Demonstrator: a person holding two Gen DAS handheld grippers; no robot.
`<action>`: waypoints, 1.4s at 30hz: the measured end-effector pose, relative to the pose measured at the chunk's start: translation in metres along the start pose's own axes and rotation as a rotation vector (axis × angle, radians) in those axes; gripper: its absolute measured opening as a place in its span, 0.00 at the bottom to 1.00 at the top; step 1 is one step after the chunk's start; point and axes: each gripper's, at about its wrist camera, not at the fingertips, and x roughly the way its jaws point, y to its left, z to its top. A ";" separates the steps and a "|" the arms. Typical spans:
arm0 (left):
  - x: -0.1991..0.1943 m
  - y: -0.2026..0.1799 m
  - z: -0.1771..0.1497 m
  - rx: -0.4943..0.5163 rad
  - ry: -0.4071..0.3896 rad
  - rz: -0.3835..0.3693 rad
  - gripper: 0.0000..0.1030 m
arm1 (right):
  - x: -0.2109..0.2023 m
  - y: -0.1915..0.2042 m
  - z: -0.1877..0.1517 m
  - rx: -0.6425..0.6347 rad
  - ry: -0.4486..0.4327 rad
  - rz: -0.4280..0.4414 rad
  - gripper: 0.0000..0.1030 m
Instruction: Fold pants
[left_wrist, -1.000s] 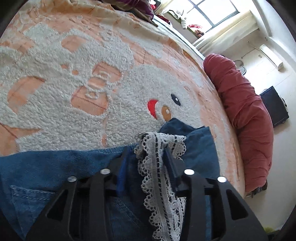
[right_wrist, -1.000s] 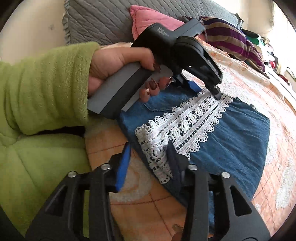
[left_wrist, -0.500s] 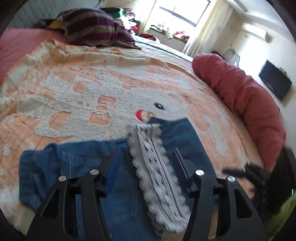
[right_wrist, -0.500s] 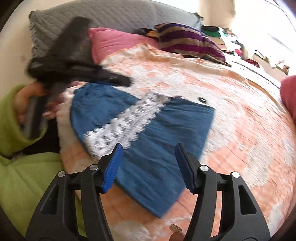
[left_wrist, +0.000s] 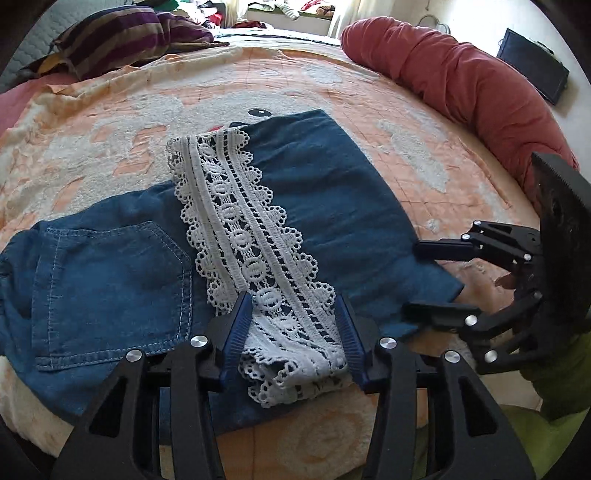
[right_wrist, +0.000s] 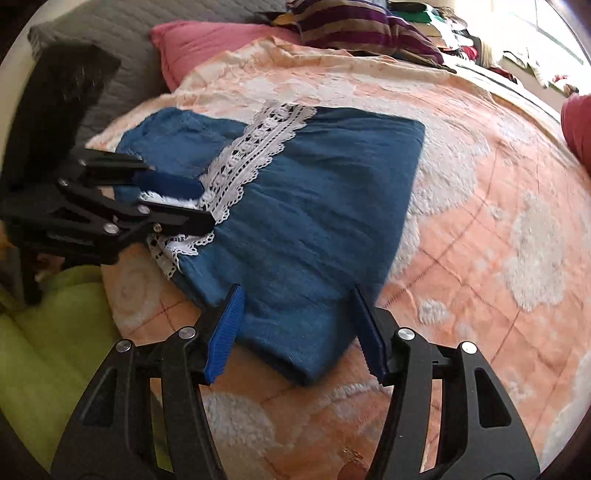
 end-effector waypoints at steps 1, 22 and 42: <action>0.000 0.002 0.000 -0.007 -0.002 -0.006 0.44 | 0.001 0.000 0.000 0.001 0.001 0.001 0.49; -0.007 -0.014 -0.002 0.035 -0.021 0.029 0.52 | 0.004 -0.031 0.108 -0.066 -0.127 -0.041 0.42; -0.011 -0.009 -0.003 0.026 -0.028 -0.017 0.58 | 0.065 -0.068 0.119 0.019 0.030 -0.114 0.41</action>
